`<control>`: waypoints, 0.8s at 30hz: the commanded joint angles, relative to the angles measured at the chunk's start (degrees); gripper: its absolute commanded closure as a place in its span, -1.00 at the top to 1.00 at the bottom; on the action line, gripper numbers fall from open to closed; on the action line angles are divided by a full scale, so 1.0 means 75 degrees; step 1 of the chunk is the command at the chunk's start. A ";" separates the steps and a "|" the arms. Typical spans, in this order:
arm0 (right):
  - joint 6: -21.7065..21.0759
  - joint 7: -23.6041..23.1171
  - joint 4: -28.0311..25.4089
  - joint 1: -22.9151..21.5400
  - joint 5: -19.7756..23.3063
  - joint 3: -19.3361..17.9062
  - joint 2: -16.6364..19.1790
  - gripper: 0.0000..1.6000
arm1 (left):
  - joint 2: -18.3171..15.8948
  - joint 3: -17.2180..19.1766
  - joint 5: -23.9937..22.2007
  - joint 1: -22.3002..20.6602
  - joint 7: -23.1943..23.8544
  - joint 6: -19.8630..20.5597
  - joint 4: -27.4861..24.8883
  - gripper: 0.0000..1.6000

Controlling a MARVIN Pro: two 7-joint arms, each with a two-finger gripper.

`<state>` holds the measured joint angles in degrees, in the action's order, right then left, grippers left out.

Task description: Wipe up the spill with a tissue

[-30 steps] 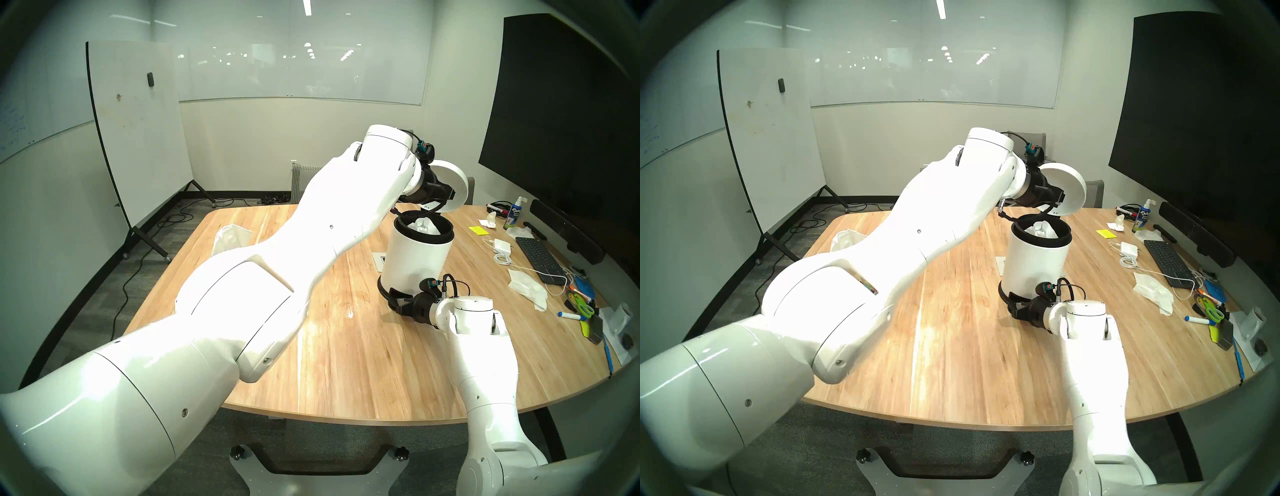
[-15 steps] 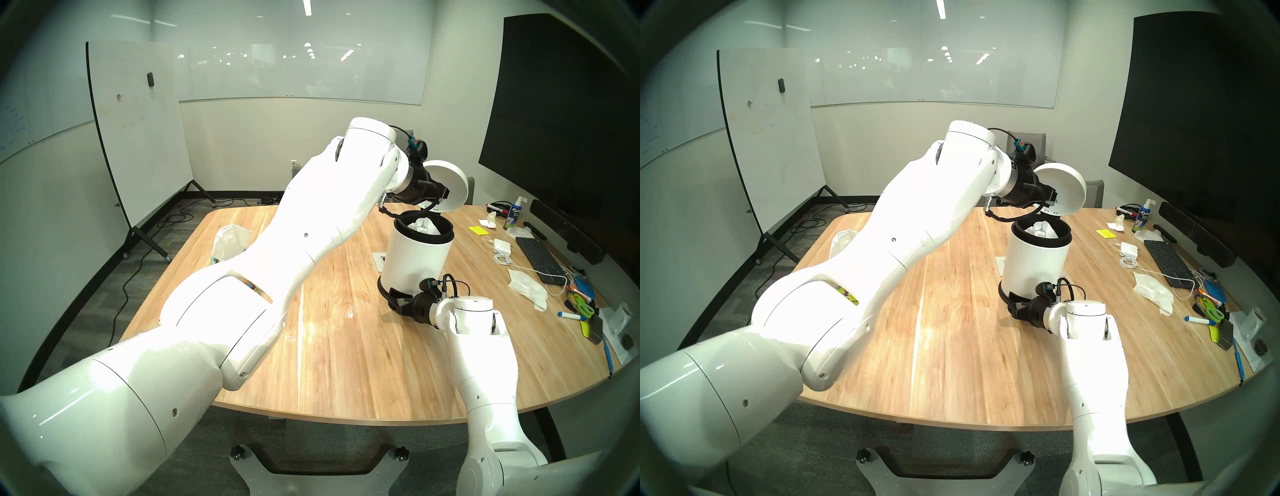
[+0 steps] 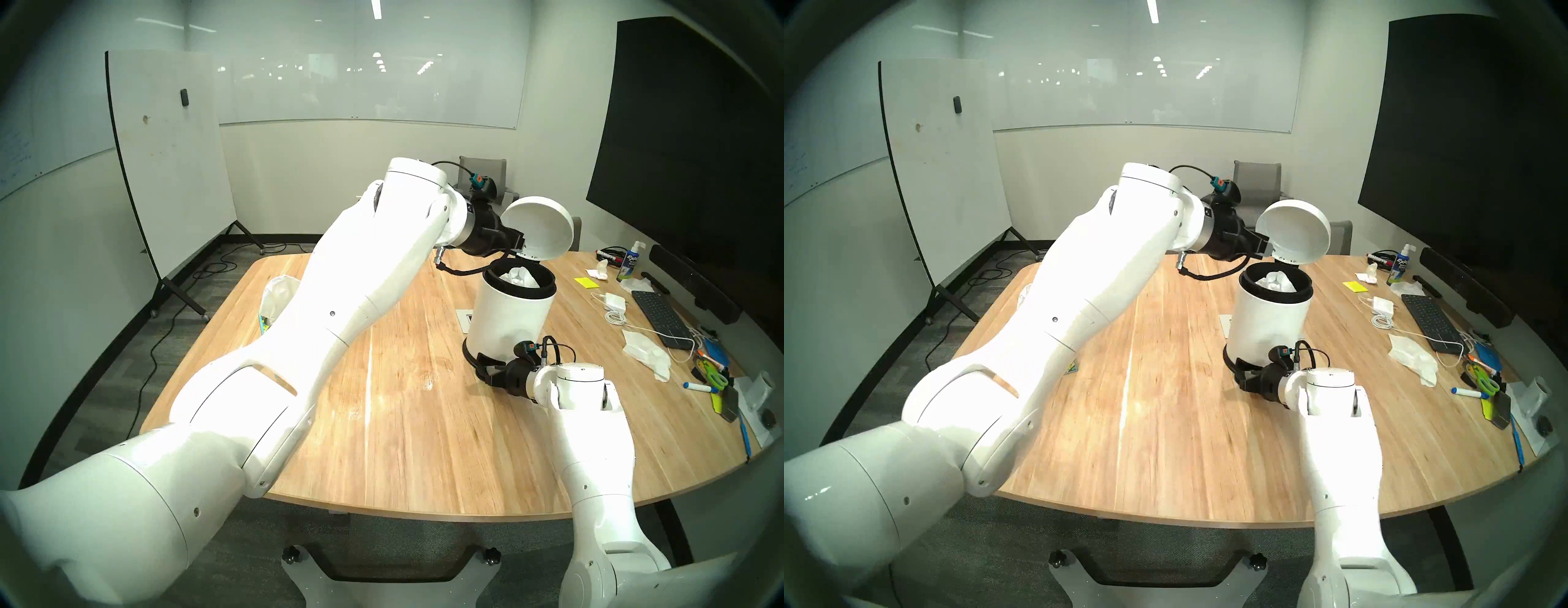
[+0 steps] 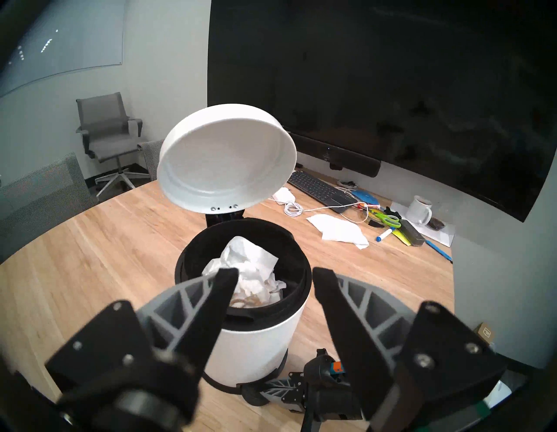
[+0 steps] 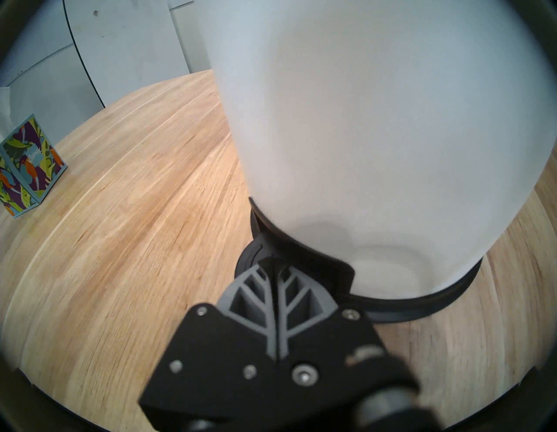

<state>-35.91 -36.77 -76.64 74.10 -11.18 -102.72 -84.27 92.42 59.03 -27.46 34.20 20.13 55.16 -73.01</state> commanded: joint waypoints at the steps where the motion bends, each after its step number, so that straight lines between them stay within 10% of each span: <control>1: -0.0110 0.0021 0.0190 0.0167 -0.0029 -0.0010 -0.0013 -1.00 | -0.0568 0.0245 -0.0081 0.0333 0.0060 -0.0022 -0.0661 0.44; 24: -0.0119 0.0022 0.0194 0.0163 -0.0031 -0.0010 -0.0013 -1.00 | -0.1865 0.0549 -0.0289 0.1106 0.0714 -0.0022 -0.1685 0.61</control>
<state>-35.93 -36.77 -76.63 74.09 -11.18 -102.73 -84.27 80.83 62.25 -29.16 41.80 24.66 55.17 -81.99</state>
